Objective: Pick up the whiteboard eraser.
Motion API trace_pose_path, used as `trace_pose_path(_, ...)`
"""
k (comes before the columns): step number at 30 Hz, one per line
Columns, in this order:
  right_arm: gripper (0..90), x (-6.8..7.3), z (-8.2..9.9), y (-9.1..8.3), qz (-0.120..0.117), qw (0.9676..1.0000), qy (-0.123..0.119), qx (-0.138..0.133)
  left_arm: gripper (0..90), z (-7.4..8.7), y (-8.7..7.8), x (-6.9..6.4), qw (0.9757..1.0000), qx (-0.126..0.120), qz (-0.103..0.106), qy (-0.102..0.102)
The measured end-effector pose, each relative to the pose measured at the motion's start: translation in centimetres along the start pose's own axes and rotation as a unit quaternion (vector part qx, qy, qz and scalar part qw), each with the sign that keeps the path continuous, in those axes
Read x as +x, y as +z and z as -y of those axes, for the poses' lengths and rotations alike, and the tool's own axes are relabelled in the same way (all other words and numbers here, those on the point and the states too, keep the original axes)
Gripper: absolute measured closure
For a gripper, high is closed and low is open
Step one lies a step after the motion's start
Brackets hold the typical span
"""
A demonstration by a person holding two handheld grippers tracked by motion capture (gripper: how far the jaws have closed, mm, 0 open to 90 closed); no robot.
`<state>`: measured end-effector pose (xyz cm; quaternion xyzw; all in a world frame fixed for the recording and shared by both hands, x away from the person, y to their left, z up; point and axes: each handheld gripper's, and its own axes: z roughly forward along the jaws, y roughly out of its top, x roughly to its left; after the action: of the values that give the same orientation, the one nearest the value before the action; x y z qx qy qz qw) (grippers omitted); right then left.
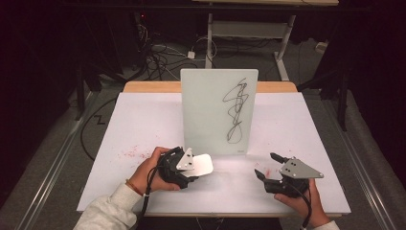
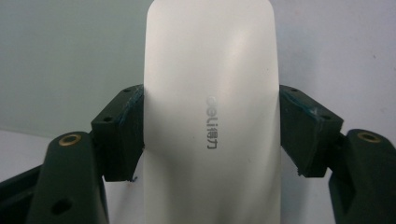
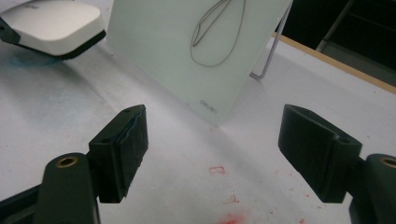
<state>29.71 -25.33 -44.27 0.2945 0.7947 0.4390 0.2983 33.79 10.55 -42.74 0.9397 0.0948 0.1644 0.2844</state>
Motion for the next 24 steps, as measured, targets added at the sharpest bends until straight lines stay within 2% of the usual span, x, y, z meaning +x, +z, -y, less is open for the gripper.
trace_pose_path(2, 24.9, 0.0, 0.0, 0.0, 0.002, 1.0, 0.0, -0.001, 29.2, 0.1, -0.3, 0.0, 0.9996, -0.018, -0.019, -0.012)
trace_pose_path(3, 24.9, 0.0, 0.0, 0.0, 0.004, 1.0, 0.0, -0.001, 29.2, 0.1, -0.3, 0.0, 0.9996, -0.018, -0.019, -0.012)
trace_pose_path(4, 25.0, 0.0, 0.0, 0.0, 0.006, 1.0, 0.001, -0.002, 29.2, 0.2, -0.5, 0.1, 0.9985, -0.033, -0.035, -0.026)
trace_pose_path(6, 24.9, 0.0, -0.1, 0.0, 0.008, 1.0, 0.001, -0.003, 29.2, 0.4, -0.6, 0.2, 0.9969, -0.046, -0.051, -0.038)
trace_pose_path(7, 24.9, 0.0, -0.1, -0.1, 0.009, 1.0, 0.0, -0.004, 29.2, 0.4, -0.6, 0.2, 0.9969, -0.046, -0.051, -0.038)
trace_pose_path(8, 24.9, -0.1, -0.1, -0.1, 0.01, 0.9999, 0.0, -0.005, 29.2, 0.5, -0.6, 0.2, 0.9956, -0.055, -0.061, -0.045)
trace_pose_path(17, 24.9, -0.2, -0.1, -0.1, 0.018, 0.9998, 0.003, -0.007, 29.2, 0.6, -0.7, 0.5, 0.991, -0.086, -0.077, -0.068)
trace_pose_path(19, 25.0, -0.3, -0.1, -0.1, 0.02, 0.9997, 0.004, -0.008, 29.3, 0.3, -0.5, 0.7, 0.9881, -0.102, -0.081, -0.082)
trace_pose_path(22, 24.9, -0.3, 0.0, -0.1, 0.023, 0.9997, 0.004, -0.007, 29.3, -0.3, -0.3, 0.5, 0.9853, -0.112, -0.099, -0.084)
trace_pose_path(23, 24.9, -0.3, 0.0, -0.1, 0.023, 0.9997, 0.004, -0.007, 29.3, -0.3, -0.3, 0.5, 0.9853, -0.112, -0.099, -0.084)
trace_pose_path(24, 24.9, -0.4, 0.0, -0.1, 0.024, 0.9997, 0.001, -0.007, 29.3, -0.4, -0.3, 0.4, 0.9839, -0.115, -0.106, -0.086)
